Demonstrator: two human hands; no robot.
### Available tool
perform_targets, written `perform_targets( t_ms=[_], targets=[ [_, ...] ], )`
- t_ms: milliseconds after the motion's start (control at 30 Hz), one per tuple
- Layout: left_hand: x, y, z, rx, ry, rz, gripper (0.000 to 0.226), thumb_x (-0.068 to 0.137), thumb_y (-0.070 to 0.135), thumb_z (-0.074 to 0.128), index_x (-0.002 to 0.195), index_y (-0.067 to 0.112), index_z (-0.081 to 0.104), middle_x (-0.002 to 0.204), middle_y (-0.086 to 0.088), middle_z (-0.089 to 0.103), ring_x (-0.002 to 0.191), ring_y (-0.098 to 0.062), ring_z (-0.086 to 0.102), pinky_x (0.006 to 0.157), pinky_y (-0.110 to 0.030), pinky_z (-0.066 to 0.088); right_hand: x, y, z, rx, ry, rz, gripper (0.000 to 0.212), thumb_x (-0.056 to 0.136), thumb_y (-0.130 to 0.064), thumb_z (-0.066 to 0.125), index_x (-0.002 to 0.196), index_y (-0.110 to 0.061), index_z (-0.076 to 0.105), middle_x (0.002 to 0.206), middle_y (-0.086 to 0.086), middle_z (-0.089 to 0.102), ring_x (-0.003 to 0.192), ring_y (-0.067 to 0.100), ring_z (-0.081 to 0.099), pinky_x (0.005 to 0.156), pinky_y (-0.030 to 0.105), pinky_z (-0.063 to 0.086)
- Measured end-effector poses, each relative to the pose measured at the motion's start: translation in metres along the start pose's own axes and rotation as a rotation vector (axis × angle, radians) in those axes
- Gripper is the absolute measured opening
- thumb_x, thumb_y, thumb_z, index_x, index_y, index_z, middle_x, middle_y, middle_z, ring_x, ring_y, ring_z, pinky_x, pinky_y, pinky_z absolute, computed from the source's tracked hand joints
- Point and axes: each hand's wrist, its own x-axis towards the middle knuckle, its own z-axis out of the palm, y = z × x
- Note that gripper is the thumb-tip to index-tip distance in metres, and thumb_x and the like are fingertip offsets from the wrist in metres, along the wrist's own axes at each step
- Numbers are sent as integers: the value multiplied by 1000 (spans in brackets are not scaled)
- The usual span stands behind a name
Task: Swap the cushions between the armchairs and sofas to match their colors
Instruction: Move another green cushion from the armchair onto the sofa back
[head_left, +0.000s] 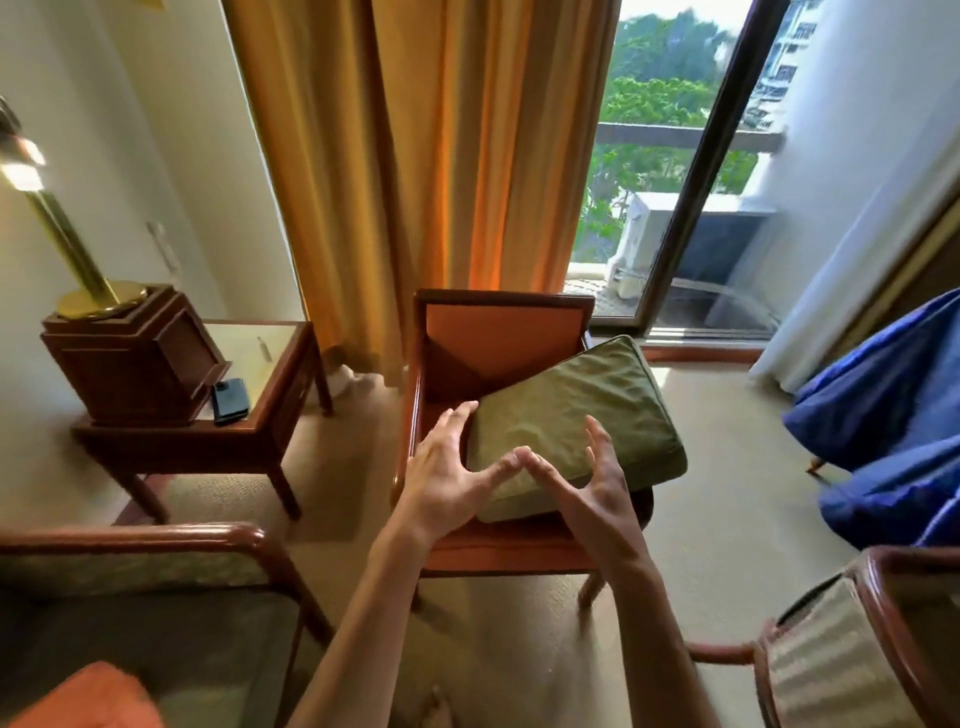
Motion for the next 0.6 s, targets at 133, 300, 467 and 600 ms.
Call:
perform_targets(
  t_ms=[133,300,467,600],
  targets=[
    [81,2,19,104,-112,9,108,66,96,47,154,36,30,164,-3,26,151,-20,21,121,-54,20,77,8,-10,-80,25,13,110,72,-63,77,157,-30,16,163,-2,22,144,10,25,111,29,30],
    [161,-1,50,136,-164,26,112,63,95,56,154,35,30,164,-4,27,151,-19,21,120,-52,23,154,34,-33,-129,25,83,118,66,-71,77,157,-29,14,164,0,18,147,14,23,112,30,30],
    [250,-11,75,138,-197,-19,121,52,96,62,152,35,33,163,-4,27,151,-18,19,121,-50,24,235,65,-42,-174,-24,148,121,63,-75,74,157,-30,14,164,0,16,147,13,22,112,30,28],
    [329,-29,109,147,-232,-71,121,50,97,60,152,37,34,163,-4,28,151,-17,21,120,-52,24,320,101,-47,-223,-46,192,126,56,-82,70,157,-28,18,164,0,19,148,12,21,118,34,27]
  ],
)
